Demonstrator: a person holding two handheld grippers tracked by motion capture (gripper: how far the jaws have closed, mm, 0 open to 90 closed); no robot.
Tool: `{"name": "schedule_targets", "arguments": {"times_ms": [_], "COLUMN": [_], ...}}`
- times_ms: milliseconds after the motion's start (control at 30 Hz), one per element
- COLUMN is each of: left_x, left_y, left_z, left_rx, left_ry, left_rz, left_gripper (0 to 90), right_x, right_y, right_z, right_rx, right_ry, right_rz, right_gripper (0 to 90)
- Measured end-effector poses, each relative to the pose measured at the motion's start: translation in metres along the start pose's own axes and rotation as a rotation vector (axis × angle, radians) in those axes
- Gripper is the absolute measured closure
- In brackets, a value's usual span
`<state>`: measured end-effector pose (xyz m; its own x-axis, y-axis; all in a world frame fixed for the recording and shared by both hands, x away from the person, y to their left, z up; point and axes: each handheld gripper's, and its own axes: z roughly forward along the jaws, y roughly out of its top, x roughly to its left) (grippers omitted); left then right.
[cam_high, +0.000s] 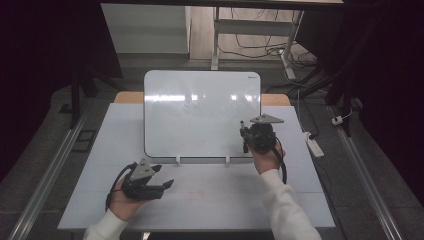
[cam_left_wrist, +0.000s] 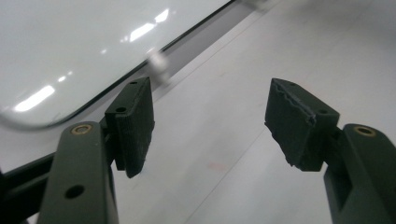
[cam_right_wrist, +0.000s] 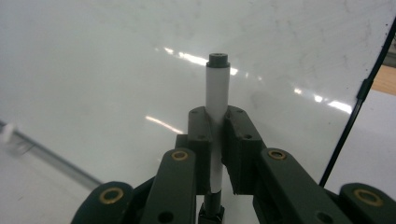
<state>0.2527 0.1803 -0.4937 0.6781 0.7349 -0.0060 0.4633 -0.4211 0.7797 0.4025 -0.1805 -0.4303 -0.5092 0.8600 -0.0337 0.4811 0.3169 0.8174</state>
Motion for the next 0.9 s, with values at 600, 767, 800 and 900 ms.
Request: {"name": "schedule_targets", "arguments": {"times_ms": [600, 767, 800, 900], "left_x": [0.015, 0.016, 0.016, 0.018], "left_y": [-0.016, -0.017, -0.017, -0.018], "left_z": [-0.010, -0.011, -0.011, -0.011], "left_rx": [0.032, 0.026, 0.026, 0.019], "left_ry": [0.097, 0.101, 0.100, 0.098], "left_rz": [-0.013, -0.018, -0.020, -0.030], "left_gripper": [34.1, 34.1, 34.1, 34.0], "right_x": [-0.011, -0.008, -0.008, -0.009], "right_y": [0.007, 0.006, 0.005, 0.000], "right_z": [0.027, 0.021, 0.013, -0.002], "right_rx": [0.066, 0.045, 0.008, -0.051], "right_ry": [-0.131, -0.134, -0.116, -0.059], "right_rz": [-0.015, -0.045, -0.055, -0.055], "right_gripper": [73.9, 62.5, 57.4, 52.8]}}
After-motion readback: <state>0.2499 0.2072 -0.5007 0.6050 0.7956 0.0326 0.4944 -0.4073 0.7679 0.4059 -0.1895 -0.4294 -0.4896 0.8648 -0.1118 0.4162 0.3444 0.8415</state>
